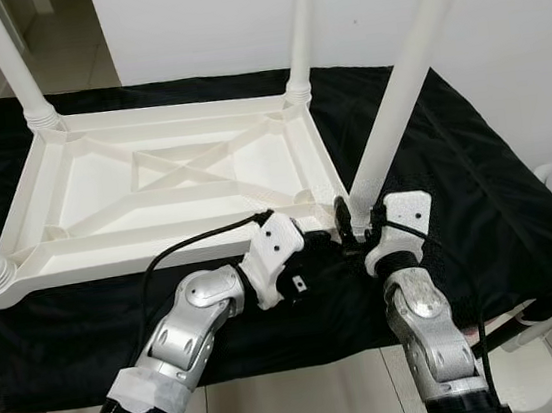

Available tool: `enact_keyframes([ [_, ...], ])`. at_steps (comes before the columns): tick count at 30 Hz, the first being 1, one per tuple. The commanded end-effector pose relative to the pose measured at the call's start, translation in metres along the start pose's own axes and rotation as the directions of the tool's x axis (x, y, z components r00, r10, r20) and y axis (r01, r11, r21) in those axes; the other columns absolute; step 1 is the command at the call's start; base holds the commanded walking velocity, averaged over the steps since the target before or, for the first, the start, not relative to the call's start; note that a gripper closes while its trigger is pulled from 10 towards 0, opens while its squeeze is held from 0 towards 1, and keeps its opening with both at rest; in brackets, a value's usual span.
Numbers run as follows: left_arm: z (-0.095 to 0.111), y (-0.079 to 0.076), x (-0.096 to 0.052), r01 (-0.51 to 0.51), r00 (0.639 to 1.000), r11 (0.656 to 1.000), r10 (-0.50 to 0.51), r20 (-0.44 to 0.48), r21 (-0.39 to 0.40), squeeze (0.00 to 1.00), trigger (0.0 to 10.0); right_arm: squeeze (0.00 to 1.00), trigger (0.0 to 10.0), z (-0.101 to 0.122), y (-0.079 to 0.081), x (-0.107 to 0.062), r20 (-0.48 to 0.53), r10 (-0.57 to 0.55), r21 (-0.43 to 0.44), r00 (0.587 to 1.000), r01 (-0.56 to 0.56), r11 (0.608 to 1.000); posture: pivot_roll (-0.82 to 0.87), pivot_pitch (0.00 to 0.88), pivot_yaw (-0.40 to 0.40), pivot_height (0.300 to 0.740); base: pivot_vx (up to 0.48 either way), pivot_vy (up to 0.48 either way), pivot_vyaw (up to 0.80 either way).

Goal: Building children table

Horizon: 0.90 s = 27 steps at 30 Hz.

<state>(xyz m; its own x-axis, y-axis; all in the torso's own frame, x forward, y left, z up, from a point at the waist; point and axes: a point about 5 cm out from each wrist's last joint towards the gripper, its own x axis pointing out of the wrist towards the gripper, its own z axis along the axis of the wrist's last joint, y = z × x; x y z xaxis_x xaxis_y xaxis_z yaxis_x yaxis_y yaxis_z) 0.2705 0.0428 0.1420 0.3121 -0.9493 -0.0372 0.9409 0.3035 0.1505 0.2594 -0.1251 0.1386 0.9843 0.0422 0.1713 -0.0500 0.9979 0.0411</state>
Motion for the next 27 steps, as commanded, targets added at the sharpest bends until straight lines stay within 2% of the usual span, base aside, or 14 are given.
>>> enact_keyframes([
  [1, 0.0, -0.001, -0.002, 0.029, 1.0, 1.0, -0.029, -0.003, 0.002, 0.0, 10.0, 0.0, 10.0, 0.002, 0.002, -0.006, 0.019, 0.025, 0.007, 1.0, -0.025, 1.0, 0.03, 0.0, -0.073, 0.74, 0.0, 0.0, 0.0],
  [4, 0.002, 0.006, -0.003, -0.021, 1.0, 1.0, 0.021, 0.013, 0.015, 0.0, 10.0, 0.0, 10.0, -0.001, 0.003, -0.02, 0.008, 0.07, 0.024, 0.997, -0.071, 0.997, 0.03, 0.0, -0.072, 0.74, 0.0, 0.0, 0.0],
  [7, 0.004, 0.012, -0.003, -0.06, 0.998, 0.998, 0.06, 0.027, 0.017, 0.0, 10.0, 0.0, 10.0, -0.002, 0.004, -0.025, 0.004, 0.096, 0.037, 0.995, -0.096, 0.995, 0.03, 0.0, -0.069, 0.74, 0.0, 0.0, 0.0],
  [8, 0.006, 0.017, -0.003, -0.097, 0.994, 0.995, 0.097, 0.044, 0.009, 0.0, 10.0, 0.0, 6.9, -0.002, 0.004, -0.027, -0.001, 0.111, 0.045, 0.994, -0.111, 0.993, 0.02, 0.0, -0.069, 0.74, 0.0, 0.0, 0.0],
  [9, 0.006, 0.017, -0.003, -0.097, 0.994, 0.995, 0.097, 0.044, 0.009, 0.0, 10.0, 0.0, 6.9, -0.002, 0.004, -0.027, -0.001, 0.111, 0.045, 0.994, -0.111, 0.993, 0.02, 0.0, -0.069, 0.74, 0.0, 0.0, 0.0],
  [10, 0.008, 0.02, -0.002, -0.119, 0.991, 0.993, 0.119, 0.054, 0.001, 0.0, 10.0, 0.0, 5.8, -0.003, 0.004, -0.028, -0.003, 0.118, 0.049, 0.993, -0.118, 0.992, 0.02, 0.0, -0.069, 0.74, 0.0, 0.0, 0.0],
  [11, 0.011, 0.027, -0.002, -0.163, 0.984, 0.987, 0.163, 0.069, -0.001, 0.0, 10.0, 0.0, 1.4, -0.005, 0.005, -0.029, -0.017, 0.138, 0.047, 0.99, -0.137, 0.989, 0.02, 0.0, -0.069, 0.74, 0.0, 0.0, 0.0],
  [13, 0.011, 0.027, -0.002, -0.163, 0.984, 0.987, 0.163, 0.069, -0.001, 0.0, 10.0, 0.0, 1.4, -0.005, 0.005, -0.029, -0.017, 0.138, 0.047, 0.99, -0.137, 0.989, 0.02, 0.0, -0.069, 0.74, 0.0, 0.0, 0.0],
  [14, 0.011, 0.029, -0.003, -0.18, 0.981, 0.984, 0.179, 0.072, 0.003, 0.0, 10.0, 0.0, 0.0, -0.008, 0.006, -0.03, -0.025, 0.149, 0.045, 0.989, -0.148, 0.988, 0.03, 0.0, -0.069, 0.74, 0.0, 0.0, 0.0],
  [20, 0.012, 0.037, -0.009, -0.229, 0.971, 0.973, 0.228, 0.077, 0.004, 0.0, 10.0, 0.0, 0.0, -0.013, 0.001, -0.029, -0.038, 0.146, 0.05, 0.989, -0.144, 0.988, 0.04, 0.0, -0.074, 0.74, 0.0, 0.0, 0.0],
  [21, 0.011, 0.035, -0.011, -0.209, 0.976, 0.978, 0.208, 0.071, 0.009, 0.0, 10.0, 0.0, 10.0, -0.012, -0.001, -0.027, -0.032, 0.134, 0.054, 0.99, -0.133, 0.99, 0.04, 0.0, -0.075, 0.74, 0.0, 0.0, 0.0],
  [27, 0.009, 0.03, -0.017, -0.14, 0.989, 0.99, 0.14, 0.056, -0.001, 0.0, 10.0, 0.0, 10.0, -0.008, -0.006, -0.022, -0.01, 0.106, 0.094, 0.994, -0.105, 0.99, 0.04, 0.0, -0.076, 0.74, 0.0, 0.0, 0.0],
])
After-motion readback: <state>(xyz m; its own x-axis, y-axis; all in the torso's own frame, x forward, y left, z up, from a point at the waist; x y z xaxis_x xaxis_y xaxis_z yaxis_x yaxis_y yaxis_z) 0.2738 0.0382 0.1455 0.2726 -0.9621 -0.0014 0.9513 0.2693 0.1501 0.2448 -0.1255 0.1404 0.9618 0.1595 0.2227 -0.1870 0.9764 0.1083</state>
